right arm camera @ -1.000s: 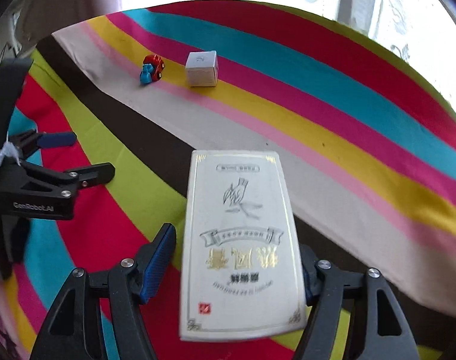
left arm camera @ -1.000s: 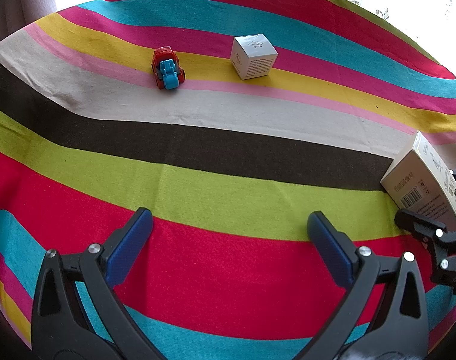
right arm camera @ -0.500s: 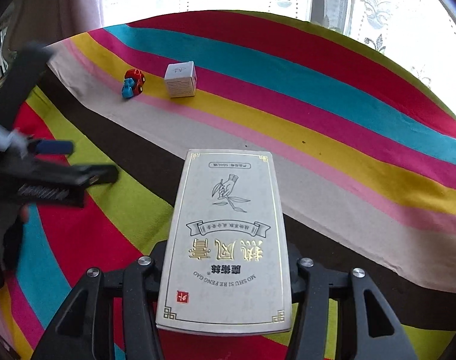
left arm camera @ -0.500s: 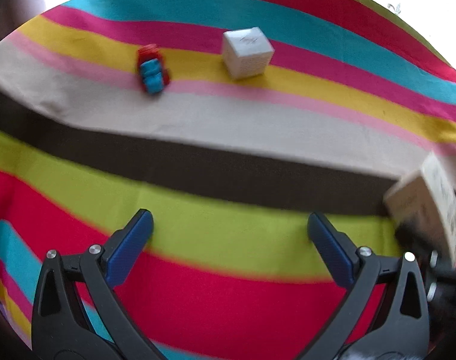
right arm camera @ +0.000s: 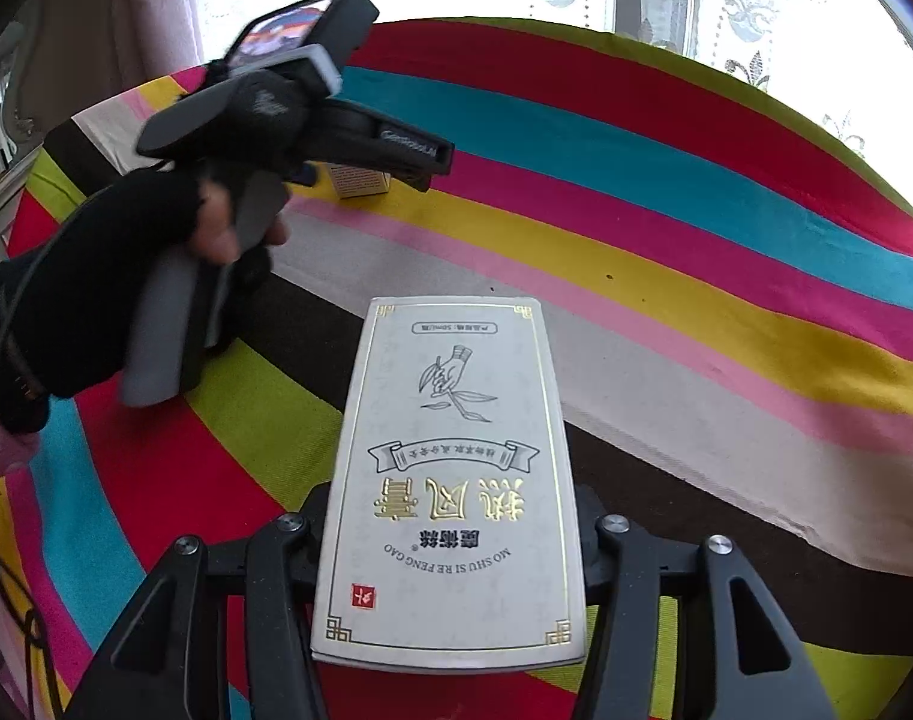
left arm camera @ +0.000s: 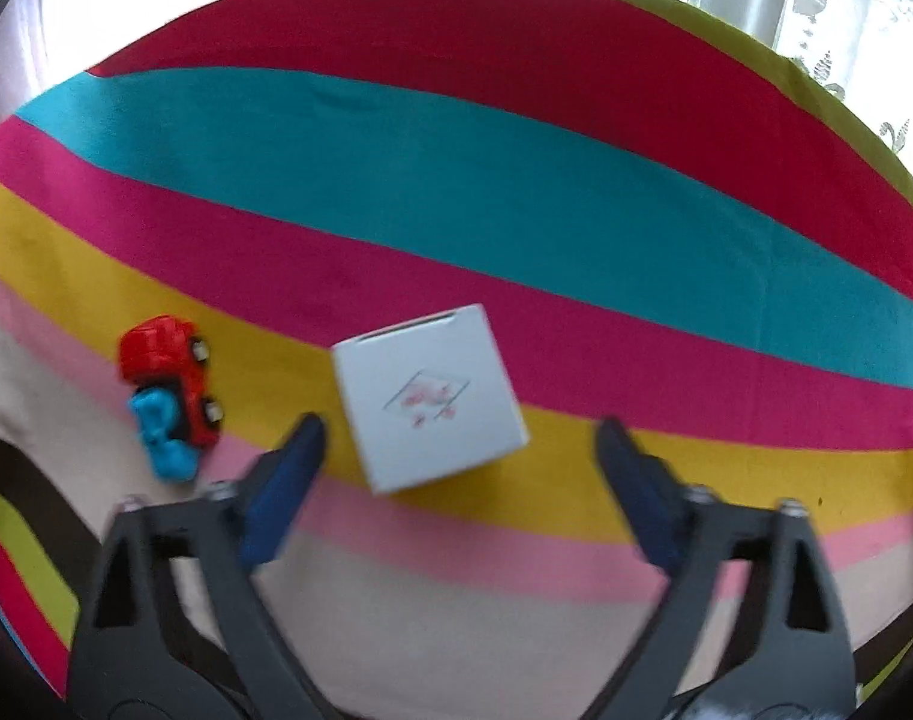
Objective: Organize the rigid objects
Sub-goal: 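Grasp the small white box with the left tool while the right holds the cream box, then carry the cream box and small white box over the storage box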
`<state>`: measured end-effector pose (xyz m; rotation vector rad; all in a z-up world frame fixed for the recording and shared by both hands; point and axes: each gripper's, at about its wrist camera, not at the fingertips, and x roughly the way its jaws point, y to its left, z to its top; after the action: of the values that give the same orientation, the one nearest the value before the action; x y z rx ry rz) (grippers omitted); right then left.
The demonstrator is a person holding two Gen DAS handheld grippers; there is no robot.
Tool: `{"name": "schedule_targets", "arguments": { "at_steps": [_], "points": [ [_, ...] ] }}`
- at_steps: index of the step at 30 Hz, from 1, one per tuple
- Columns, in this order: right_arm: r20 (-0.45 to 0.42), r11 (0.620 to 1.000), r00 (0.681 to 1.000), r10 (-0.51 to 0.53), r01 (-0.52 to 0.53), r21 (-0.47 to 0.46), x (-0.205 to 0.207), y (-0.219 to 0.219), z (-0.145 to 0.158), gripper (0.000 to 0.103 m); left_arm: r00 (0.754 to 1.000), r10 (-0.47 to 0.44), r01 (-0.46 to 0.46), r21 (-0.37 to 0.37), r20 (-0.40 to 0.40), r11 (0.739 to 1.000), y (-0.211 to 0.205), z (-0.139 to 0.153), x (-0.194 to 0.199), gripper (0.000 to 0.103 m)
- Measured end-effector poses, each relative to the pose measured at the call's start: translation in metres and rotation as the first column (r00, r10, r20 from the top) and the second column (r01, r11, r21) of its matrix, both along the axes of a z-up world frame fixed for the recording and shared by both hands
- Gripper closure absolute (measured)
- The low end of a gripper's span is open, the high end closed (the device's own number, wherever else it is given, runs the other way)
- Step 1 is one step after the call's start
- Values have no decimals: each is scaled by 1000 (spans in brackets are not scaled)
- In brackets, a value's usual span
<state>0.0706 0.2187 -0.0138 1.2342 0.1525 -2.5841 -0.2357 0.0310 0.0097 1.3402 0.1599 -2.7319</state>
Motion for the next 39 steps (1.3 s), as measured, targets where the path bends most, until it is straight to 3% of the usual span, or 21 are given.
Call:
{"name": "schedule_targets", "arguments": {
  "at_steps": [2,3,4,13,29,32,39],
  "points": [
    [1,1000,1000,0,0,-2,0,-1,0,50,1000,-6,6,-12,-3,1000,1,-2,-2,39],
    [1,1000,1000,0,0,-3,0,-1,0,50,1000,-15,14,-12,-14,1000,1,-2,-1,53],
    [1,1000,1000,0,0,-4,0,-1,0,50,1000,-22,22,-22,-18,1000,2,-1,1,57],
    [-2,1000,1000,-10,10,0,1,0,1,50,989,-146,146,-40,2,988,18,1,39,57],
    [-2,995,995,-95,95,6,-8,4,1,51,977,-212,212,-28,4,977,3,33,145,57],
    [-2,995,995,-103,103,6,-6,3,2,51,974,-225,225,-35,10,974,20,27,144,57],
    [2,989,989,-149,149,10,-11,8,2,51,973,-229,229,-6,33,973,28,15,198,57]
  ]
}}
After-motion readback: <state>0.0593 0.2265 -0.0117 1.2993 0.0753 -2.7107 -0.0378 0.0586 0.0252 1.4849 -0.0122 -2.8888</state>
